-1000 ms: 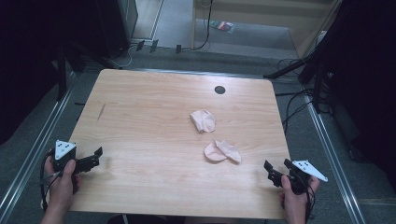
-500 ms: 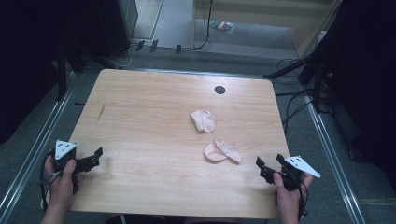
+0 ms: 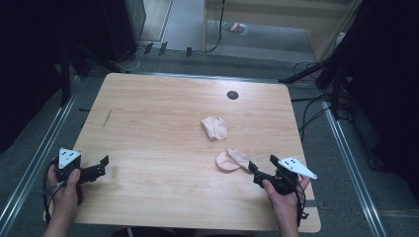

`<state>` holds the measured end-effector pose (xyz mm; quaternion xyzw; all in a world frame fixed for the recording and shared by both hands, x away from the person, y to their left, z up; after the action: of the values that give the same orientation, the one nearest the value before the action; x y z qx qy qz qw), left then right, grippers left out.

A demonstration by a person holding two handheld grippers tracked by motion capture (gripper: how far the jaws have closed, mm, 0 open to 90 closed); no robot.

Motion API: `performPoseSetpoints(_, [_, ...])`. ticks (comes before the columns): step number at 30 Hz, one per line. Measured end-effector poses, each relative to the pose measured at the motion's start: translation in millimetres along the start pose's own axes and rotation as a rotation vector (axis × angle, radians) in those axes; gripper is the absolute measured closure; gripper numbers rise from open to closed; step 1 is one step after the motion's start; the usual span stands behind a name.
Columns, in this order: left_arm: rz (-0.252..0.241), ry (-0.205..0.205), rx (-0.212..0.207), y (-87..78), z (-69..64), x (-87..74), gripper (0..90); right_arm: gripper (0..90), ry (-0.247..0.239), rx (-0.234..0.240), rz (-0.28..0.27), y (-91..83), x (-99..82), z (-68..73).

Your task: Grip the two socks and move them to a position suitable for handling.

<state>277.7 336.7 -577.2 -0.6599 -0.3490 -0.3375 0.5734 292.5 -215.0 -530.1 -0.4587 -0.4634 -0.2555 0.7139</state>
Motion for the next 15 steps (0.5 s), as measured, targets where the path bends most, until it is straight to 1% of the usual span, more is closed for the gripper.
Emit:
performPoseSetpoints(7, [0.004,0.006,0.002,0.2,-0.7,-0.1,2.0,14.0,-0.005,0.032,0.033,16.1,-0.4,19.3])
performPoseSetpoints(10, [0.005,0.006,0.001,0.1,-0.6,-0.1,2.0,16.2,-0.018,0.051,0.054,24.9,-1.8,27.1])
performPoseSetpoints(11, [0.005,0.006,0.001,0.1,-0.6,-0.1,2.0,16.2,-0.018,0.051,0.054,24.9,-1.8,27.1])
performPoseSetpoints(12, [0.006,0.007,0.001,0.3,-0.8,-0.1,2.0,18.4,-0.015,0.063,0.064,29.8,-2.2,31.2])
performPoseSetpoints(13, [0.006,0.007,0.002,0.4,-0.8,-0.1,2.0,19.3,-0.006,0.067,0.067,31.4,-2.5,32.5])
performPoseSetpoints(15, [0.007,0.008,0.002,0.5,-0.7,-0.1,2.0,21.0,-0.005,0.072,0.078,36.5,-3.6,34.2])
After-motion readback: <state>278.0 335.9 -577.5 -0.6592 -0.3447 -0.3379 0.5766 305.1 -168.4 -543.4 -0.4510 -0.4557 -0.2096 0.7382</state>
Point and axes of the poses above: each handheld gripper's, and its own axes: y roughly forward along the jaws, x roughly out of its top, z roughly to its left, the point moved 5 cm from there along y, roughly forward along the jaws, and after that the axes turned 4 degrees about -y, right-handed, at the moved point
